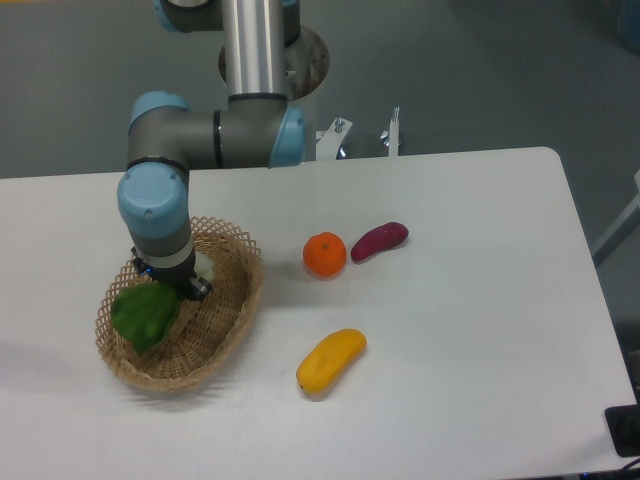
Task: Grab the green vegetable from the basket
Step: 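Close the gripper on the bok choy leaves, then lift the bok choy out of the basket and carry it away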
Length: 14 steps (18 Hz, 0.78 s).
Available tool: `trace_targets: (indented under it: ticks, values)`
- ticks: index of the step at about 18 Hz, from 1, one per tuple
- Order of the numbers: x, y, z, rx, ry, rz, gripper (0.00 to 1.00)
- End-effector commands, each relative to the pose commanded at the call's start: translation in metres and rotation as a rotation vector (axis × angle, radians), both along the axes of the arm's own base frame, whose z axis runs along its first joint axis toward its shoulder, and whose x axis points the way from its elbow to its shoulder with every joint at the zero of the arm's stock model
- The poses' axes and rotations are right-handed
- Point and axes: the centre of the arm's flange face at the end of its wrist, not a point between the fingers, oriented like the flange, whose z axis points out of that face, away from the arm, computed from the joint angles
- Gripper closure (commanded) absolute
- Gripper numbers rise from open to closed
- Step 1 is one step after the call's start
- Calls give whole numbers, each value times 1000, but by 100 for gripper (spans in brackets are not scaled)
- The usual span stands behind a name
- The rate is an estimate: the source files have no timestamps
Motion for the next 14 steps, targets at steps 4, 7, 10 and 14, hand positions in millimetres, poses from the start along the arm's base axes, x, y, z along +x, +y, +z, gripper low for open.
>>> trace_targets:
  ticks: [4,7,10,14]
  values:
    - [-49,-10,39,54,34,74,91]
    - [-87,-19,62,91,57,119,91]
    - [-136,-37,72,108,79,163,91]
    - [-197,-70,74,115,104,177,91]
